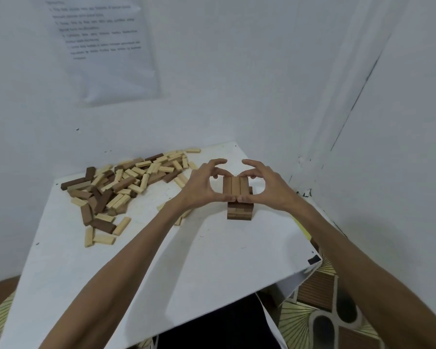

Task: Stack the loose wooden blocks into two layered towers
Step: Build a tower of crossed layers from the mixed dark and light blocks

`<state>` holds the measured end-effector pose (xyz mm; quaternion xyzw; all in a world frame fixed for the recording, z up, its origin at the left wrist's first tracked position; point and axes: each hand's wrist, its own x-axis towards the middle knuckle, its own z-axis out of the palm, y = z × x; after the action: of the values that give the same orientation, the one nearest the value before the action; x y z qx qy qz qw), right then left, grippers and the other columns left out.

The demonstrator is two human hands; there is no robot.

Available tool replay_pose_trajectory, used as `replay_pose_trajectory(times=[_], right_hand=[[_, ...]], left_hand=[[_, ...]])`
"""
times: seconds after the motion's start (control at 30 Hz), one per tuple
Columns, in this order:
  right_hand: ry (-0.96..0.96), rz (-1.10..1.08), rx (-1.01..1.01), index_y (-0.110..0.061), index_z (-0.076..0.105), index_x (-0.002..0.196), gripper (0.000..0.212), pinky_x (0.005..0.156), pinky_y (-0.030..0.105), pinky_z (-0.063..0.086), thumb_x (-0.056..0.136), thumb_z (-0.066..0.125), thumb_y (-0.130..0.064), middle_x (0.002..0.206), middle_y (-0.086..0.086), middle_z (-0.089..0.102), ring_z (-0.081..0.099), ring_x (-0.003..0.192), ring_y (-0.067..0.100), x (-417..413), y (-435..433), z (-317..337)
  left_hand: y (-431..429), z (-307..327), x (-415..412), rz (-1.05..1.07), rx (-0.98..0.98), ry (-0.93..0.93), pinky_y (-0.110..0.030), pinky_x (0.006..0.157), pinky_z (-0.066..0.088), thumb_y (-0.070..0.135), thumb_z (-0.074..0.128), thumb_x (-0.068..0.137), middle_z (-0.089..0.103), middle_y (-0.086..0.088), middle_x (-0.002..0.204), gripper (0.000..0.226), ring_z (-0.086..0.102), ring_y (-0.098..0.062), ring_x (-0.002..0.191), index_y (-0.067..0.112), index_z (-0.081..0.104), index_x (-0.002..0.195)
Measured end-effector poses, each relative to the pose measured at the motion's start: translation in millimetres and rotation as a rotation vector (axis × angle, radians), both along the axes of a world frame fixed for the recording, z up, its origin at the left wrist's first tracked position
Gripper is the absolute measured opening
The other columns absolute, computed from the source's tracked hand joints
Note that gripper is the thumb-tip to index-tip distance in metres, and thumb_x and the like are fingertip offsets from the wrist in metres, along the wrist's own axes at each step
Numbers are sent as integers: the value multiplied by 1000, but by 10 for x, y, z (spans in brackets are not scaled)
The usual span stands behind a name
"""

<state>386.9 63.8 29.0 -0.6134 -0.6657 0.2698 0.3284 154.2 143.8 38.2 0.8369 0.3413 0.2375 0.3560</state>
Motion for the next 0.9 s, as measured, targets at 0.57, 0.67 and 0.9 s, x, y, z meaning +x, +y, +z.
replay_pose_trajectory(times=[0.57,0.67,0.9], right_hand=[[-11,-24,-25,-46,34,150,97,99,28,38,72,92,-42,126,-31,62,51,125,8,118,-25,-173],[-11,-17,-20,-45,34,150,96,101,31,39,73,92,-41,126,-29,63,52,125,10,122,-27,-194],[-19,-13,-24,-43,35,150,97,98,25,37,73,92,-41,126,-28,63,52,124,12,134,-27,-232]], left_hand=[[29,-212,144,11,12,53,-38,102,31,54,87,65,65,29,120,97,49,2,108,32,38,146],[33,-225,148,8,11,50,-40,102,32,51,88,67,65,28,121,96,50,1,108,31,38,147],[21,-246,157,2,15,63,-43,104,34,58,84,65,65,26,121,97,49,0,107,31,38,146]])
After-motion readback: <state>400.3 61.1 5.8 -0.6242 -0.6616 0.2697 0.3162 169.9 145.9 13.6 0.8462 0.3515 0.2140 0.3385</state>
